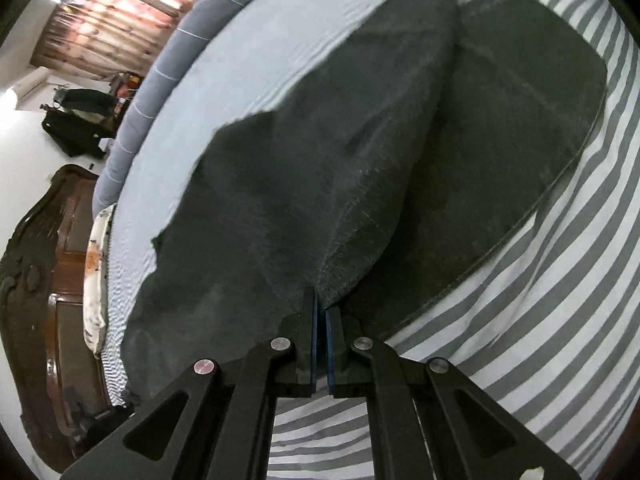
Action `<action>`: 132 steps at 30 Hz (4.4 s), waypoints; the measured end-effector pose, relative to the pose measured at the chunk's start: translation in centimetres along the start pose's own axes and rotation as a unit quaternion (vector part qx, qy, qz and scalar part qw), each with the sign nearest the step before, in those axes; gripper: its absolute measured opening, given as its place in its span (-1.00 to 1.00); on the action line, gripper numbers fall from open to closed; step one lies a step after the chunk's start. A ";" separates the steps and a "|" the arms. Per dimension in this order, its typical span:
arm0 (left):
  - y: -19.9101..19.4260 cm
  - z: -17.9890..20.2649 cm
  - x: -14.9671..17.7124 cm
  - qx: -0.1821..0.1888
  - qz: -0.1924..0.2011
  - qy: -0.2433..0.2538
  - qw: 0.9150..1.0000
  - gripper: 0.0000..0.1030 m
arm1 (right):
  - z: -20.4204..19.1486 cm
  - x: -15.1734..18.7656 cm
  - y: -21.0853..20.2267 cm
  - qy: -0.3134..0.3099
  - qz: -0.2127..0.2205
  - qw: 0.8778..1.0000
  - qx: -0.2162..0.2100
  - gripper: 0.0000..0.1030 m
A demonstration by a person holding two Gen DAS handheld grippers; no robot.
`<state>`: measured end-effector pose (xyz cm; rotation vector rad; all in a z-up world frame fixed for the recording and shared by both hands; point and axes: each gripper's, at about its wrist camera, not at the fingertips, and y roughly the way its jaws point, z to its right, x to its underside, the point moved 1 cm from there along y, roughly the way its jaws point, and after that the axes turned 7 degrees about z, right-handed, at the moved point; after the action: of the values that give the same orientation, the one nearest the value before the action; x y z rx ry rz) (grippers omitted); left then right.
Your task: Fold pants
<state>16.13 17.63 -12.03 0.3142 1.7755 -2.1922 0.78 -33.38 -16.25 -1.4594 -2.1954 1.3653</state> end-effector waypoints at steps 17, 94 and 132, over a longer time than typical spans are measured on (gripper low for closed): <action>-8.2 8.0 4.9 -0.058 0.154 0.133 0.977 0.02 | 0.9 -1.2 0.6 0.047 -0.022 0.996 -0.076 -0.85; 4.7 39.0 10.6 0.161 0.126 0.373 0.905 -0.91 | -2.6 -21.9 6.2 0.010 0.054 0.994 -0.090 -0.34; 5.2 39.3 9.9 0.153 0.101 0.350 0.919 -0.91 | 1.0 -25.1 3.2 0.007 0.117 0.993 -0.012 -0.93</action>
<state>9.65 -22.67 -11.98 1.4398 1.5656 -2.3583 14.94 -53.72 -11.14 -1.7778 -2.0918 1.3938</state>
